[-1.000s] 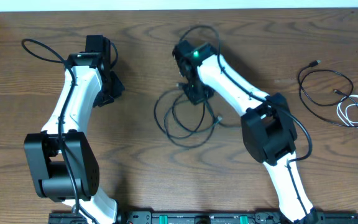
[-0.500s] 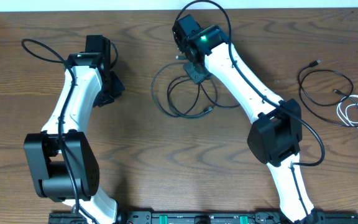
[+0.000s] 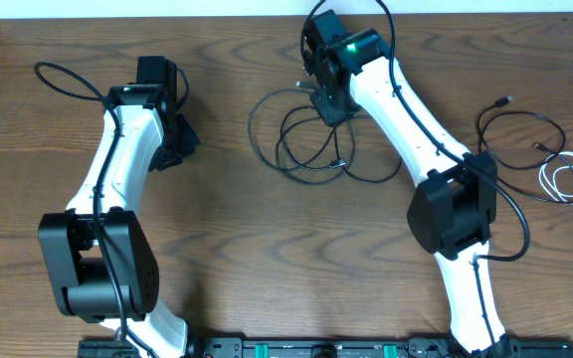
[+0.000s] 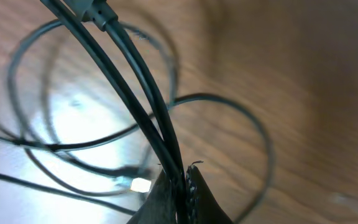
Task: Untangle cables
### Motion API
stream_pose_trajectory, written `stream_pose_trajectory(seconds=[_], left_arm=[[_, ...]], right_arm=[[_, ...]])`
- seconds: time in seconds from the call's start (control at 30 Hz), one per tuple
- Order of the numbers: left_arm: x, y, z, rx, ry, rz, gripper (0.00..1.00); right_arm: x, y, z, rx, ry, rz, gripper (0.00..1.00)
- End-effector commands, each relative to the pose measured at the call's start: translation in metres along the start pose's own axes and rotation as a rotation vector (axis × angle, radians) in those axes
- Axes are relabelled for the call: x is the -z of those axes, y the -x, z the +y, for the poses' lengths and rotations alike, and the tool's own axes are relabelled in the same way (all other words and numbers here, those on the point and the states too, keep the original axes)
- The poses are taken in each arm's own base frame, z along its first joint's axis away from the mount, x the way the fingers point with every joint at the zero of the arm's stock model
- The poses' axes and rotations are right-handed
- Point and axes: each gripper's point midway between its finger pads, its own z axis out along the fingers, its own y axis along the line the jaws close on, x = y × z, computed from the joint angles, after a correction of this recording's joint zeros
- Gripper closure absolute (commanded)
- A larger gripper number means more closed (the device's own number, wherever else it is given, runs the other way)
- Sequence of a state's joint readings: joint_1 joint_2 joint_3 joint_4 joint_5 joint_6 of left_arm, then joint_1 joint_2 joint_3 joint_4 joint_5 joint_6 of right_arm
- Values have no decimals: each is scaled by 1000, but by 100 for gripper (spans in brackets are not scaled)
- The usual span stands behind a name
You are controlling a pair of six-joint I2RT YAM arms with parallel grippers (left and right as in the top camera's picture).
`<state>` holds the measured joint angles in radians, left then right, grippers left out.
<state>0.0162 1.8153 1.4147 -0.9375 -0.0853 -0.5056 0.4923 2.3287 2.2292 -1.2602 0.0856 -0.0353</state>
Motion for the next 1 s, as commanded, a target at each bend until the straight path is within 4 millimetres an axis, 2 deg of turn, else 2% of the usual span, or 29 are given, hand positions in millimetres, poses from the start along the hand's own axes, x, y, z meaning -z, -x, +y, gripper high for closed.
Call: stream_pose_trajectory(seconds=[0.0, 0.2, 0.23, 0.3, 0.37, 0.43, 0.5, 0.53, 0.7, 0.87, 0.97], left_arm=[[-5, -1, 4, 13, 26, 4, 71], [-5, -1, 4, 13, 26, 4, 71], [-5, -1, 4, 13, 26, 4, 72], [-5, -1, 4, 13, 26, 4, 72], [-5, -1, 4, 13, 26, 4, 71], [-5, -1, 4, 15, 26, 4, 72], [-5, -1, 4, 19, 26, 4, 71], [-5, -1, 4, 20, 26, 4, 72], [-5, -1, 4, 20, 26, 4, 72], [-5, -1, 4, 20, 26, 4, 71], [-5, -1, 4, 20, 27, 4, 71]], right_arm=[[5, -7, 13, 15, 63, 6, 99], [-12, -21, 3, -29, 39, 54, 99], [-15, -23, 5, -65, 50, 64, 96], [-20, -24, 15, -77, 103, 66, 84], [-25, -26, 27, -106, 144, 73, 83], [-32, -30, 32, -215, 140, 90, 83], [-39, -31, 39, -248, 134, 92, 78], [-43, -32, 41, -238, 119, 88, 69], [-61, -37, 42, -217, -6, 64, 41], [-72, -40, 37, -156, -138, 32, 32], [-77, -43, 36, -156, -148, 32, 34]])
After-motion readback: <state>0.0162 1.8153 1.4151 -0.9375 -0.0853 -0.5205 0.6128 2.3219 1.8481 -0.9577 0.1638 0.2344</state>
